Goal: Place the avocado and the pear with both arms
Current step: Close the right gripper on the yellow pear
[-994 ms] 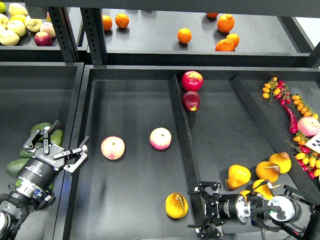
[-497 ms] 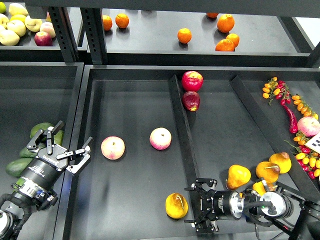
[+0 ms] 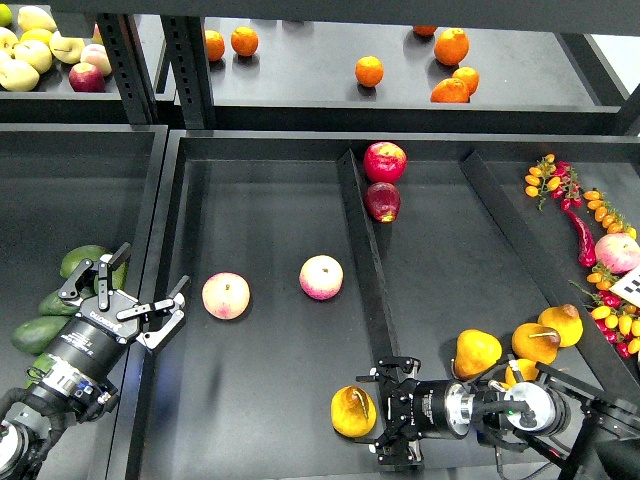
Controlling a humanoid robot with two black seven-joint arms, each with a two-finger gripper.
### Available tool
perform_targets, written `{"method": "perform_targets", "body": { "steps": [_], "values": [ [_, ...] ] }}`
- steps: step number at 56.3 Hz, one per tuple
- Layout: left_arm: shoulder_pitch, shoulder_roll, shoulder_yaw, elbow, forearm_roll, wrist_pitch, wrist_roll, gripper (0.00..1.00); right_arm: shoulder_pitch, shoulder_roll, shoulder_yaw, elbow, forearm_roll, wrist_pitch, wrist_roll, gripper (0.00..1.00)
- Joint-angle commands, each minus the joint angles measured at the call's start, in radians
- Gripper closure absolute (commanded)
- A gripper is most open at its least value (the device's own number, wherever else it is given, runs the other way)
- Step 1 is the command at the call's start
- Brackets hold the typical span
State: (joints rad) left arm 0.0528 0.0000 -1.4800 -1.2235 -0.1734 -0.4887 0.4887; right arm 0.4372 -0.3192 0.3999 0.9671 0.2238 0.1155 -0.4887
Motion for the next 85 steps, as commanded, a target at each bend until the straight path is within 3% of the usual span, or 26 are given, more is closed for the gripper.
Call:
{"method": "perform_targets", "body": {
  "steps": [1, 12, 26, 46, 67, 85],
  "values": [
    [-0.001, 0.000, 0.001, -0.001, -0.001, 0.000, 0.000, 0.01, 0.000, 0.003, 0.004, -0.001, 0.003, -0.002, 0.000, 0.21],
    [-0.001, 0.000, 0.001, -0.001, -0.001, 0.000, 0.000, 0.01, 0.000, 0.017, 0.008, -0.004, 0.005, -0.007, 0.000, 0.34],
    [-0.001, 0.000, 0.000, -0.002, -0.001, 0.000, 0.000, 0.01, -0.002, 0.025, 0.007, -0.010, 0.006, -0.007, 0.000, 0.43],
    [-0.001, 0.000, 0.000, -0.004, -0.001, 0.000, 0.000, 0.01, -0.002, 0.014, 0.005, -0.008, 0.002, -0.008, 0.000, 0.46],
    [-0.001, 0.000, 0.000, -0.005, -0.001, 0.000, 0.000, 0.01, -0.002, 0.014, -0.007, -0.005, -0.024, -0.008, 0.000, 0.34],
    [-0.001, 0.000, 0.001, -0.005, -0.001, 0.000, 0.000, 0.01, 0.000, 0.012, -0.009, -0.010, -0.029, -0.008, 0.000, 0.41]
  ]
}}
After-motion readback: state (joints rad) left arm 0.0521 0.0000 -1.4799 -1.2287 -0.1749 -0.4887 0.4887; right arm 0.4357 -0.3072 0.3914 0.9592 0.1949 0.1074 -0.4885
